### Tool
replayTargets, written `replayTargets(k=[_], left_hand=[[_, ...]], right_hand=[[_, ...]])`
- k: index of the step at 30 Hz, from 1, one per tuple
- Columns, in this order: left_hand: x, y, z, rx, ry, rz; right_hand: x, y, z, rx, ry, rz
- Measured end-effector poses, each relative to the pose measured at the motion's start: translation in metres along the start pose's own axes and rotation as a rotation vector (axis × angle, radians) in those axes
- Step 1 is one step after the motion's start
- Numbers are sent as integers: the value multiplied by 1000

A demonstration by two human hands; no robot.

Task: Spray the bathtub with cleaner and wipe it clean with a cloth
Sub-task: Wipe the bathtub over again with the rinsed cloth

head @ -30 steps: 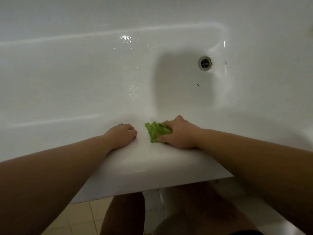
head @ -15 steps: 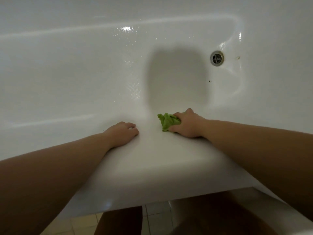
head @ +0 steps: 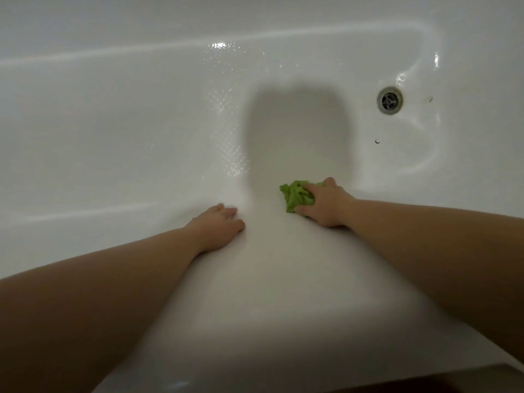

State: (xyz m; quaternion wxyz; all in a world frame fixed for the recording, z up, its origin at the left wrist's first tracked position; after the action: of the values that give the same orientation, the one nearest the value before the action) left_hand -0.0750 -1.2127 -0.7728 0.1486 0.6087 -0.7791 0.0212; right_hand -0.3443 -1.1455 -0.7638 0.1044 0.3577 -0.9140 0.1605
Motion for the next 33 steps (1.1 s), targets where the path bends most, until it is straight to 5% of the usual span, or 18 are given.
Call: replayTargets(k=[6, 13, 21, 28, 33], left_hand=[[0, -3, 7, -22, 19, -7], [3, -4, 6, -33, 61, -27], [16, -15, -31, -5, 48, -7], [19, -36, -64, 16, -25, 11], [22, -46, -85, 15, -40, -6]], right_hand=[[-16, -25, -26, 227, -147, 127], [-8, -9, 12, 109, 34, 5], [-26, -61, -63, 291, -204, 127], [-10, -50, -59, 127, -105, 9], [-28, -102, -113, 306, -174, 57]])
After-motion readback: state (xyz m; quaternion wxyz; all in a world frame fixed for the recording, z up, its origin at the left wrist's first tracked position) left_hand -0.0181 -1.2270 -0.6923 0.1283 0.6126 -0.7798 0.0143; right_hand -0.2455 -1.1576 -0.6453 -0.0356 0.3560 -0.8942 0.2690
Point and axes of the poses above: each hand's wrist, its own z-axis towards the middle knuckle, its own x-axis out of the back of the hand, y = z × x, the point moved 5 cm from there along z, towards the middle knuckle, and after that the axes turned 12 degrees about z, right-handed, at the moved point
